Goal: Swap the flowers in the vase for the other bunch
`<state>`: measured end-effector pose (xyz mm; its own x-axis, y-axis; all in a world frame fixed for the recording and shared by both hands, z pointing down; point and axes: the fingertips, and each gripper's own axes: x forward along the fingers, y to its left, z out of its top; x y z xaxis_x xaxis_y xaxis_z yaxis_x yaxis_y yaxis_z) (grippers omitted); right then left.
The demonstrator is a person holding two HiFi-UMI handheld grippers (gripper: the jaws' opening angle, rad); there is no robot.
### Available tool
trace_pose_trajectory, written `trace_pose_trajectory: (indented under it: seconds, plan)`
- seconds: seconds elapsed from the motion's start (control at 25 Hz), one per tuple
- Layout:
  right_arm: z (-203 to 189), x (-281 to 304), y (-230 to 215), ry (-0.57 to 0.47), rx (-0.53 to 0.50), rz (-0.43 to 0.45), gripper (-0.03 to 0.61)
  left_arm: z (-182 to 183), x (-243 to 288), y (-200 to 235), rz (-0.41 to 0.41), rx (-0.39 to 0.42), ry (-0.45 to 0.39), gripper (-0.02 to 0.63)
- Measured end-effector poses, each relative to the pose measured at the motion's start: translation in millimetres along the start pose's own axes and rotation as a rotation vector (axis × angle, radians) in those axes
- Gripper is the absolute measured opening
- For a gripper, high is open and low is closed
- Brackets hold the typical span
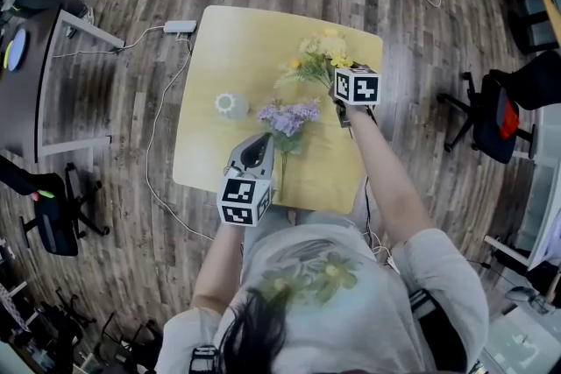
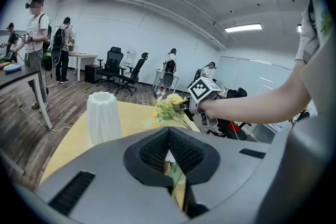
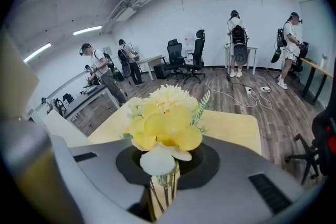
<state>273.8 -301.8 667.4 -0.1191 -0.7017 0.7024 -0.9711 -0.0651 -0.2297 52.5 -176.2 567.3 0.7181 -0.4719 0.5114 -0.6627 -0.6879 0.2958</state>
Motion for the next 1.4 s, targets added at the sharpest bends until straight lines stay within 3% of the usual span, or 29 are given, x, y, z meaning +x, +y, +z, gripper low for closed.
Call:
trace_pose_trajectory:
  seconds: [0.72, 1.08, 1.4]
  plan:
    - [13, -124, 69, -0.198, -0.029, 0.152, 0.075, 6, -60, -21, 0.047, 0.019, -0.066, 0.018]
    - [69, -169, 129, -0.34, -0.009, 0.302, 0.075, 18, -90, -24, 0.095, 0.026, -0.126, 0.018]
    - [112, -197, 204, -0.442, -0.066, 0.44, 0.075, 9, -114, -27, 0.13, 0.01, -0.145, 0.018]
